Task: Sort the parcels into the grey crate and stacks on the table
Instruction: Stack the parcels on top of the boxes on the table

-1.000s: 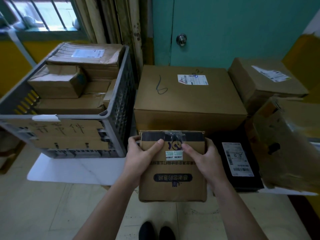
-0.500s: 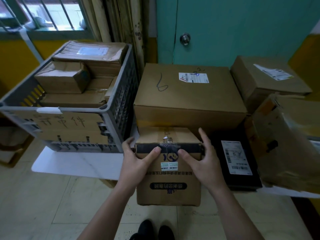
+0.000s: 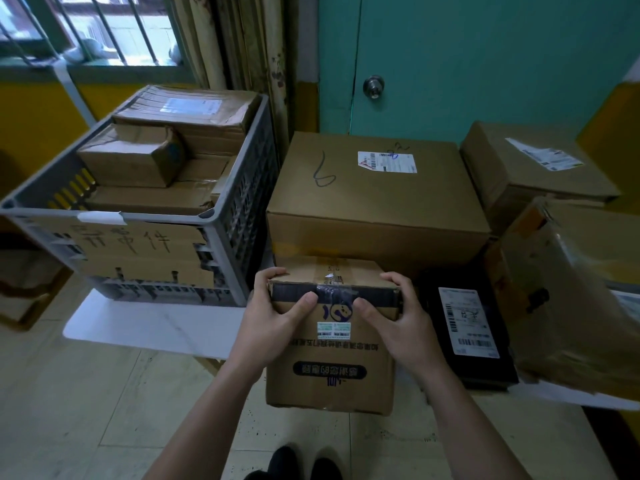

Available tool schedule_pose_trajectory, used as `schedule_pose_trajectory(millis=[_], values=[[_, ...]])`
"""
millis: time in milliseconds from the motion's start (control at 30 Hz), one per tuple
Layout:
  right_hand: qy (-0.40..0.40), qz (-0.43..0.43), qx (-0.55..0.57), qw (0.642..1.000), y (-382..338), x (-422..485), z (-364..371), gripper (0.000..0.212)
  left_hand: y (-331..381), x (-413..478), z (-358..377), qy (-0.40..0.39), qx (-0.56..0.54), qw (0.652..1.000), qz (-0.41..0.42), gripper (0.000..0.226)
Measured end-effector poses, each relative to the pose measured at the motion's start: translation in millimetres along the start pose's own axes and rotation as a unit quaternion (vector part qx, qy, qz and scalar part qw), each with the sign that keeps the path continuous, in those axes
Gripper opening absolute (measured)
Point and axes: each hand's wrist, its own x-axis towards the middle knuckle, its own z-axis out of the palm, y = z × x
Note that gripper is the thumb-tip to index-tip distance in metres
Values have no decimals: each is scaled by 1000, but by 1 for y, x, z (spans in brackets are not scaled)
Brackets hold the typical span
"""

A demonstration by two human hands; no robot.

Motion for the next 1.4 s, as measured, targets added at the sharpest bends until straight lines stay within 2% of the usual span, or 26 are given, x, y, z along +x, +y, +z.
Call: schedule_pose_trajectory(millis=[333, 567, 633, 767, 833, 967, 1133, 1233, 1400], values=[[-28, 9, 19, 999, 1, -5, -10, 58, 15, -7, -4, -10, 44, 999, -12, 54], [-52, 34, 25, 998, 7, -14, -11, 58, 10, -7, -1, 11, -2, 999, -45, 32], [-52, 42, 40, 997, 6, -15, -10, 62, 6, -9, 0, 8, -28, 998, -51, 43], [-56, 60, 49, 995, 5, -15, -11, 95, -3, -15, 2, -32, -68, 993, -97, 90], [-61, 71, 44, 995, 5, -16, -13, 102, -9, -15, 0, -62, -133, 981, -125, 106], [-68, 99, 70, 990, 8, -16, -12, 101, -12, -10, -4, -57, -214, 964, -149, 93], [-54, 146, 66, 986, 8, -15, -8, 119, -8, -6, -5, -61, -210, 961, -168, 77], [-48, 146, 72, 985, 4, -16, -7, 104, -6, -4, -5, -57, -214, 960, -171, 78], [-49, 166, 123, 977, -3, -21, -8, 56, -3, -2, -5, -59, -209, 958, -186, 94]])
